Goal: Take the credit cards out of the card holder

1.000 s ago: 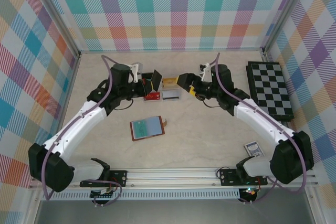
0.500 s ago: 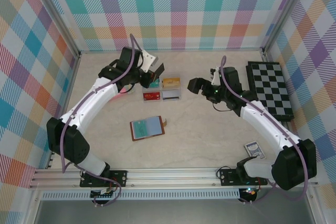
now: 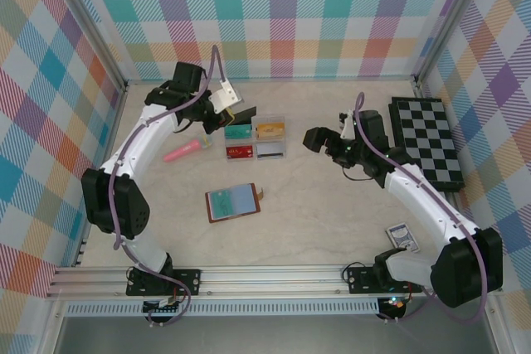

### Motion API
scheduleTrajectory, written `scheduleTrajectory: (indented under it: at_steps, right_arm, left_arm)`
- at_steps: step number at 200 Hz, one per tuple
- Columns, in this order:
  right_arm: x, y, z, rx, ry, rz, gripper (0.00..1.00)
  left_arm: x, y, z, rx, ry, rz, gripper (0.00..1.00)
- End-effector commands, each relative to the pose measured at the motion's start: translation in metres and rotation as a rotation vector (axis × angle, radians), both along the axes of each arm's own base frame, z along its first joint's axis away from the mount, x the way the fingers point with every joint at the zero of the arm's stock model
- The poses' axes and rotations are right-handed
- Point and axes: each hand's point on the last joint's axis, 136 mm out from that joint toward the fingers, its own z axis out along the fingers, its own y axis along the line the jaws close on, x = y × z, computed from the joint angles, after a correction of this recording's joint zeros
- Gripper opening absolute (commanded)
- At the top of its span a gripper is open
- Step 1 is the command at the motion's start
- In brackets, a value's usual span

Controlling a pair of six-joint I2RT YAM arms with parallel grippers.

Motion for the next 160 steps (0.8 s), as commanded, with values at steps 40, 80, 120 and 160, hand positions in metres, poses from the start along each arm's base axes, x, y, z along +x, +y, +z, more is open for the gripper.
scheduleTrajectory:
  at_steps: [40, 80, 120, 160]
  right_arm:
    - [-0.004, 0.004, -0.010, 0.037, 0.097, -0.001, 1.00]
    - [0.000, 0.010, -0.014, 0.070, 0.147, -0.010, 1.00]
    - [0.000, 0.009, -0.014, 0.070, 0.159, -0.021, 1.00]
    - [0.002, 0.010, -0.015, 0.071, 0.165, -0.023, 1.00]
  left_arm:
    - [0.009, 0.010, -0.020, 0.009, -0.010, -0.268, 0.00]
    - [0.034, 0.011, -0.030, -0.016, 0.004, -0.274, 0.00]
    - [0.043, 0.018, -0.047, 0.052, 0.027, -0.288, 0.00]
    - [0.049, 0.024, -0.060, 0.097, 0.030, -0.281, 0.00]
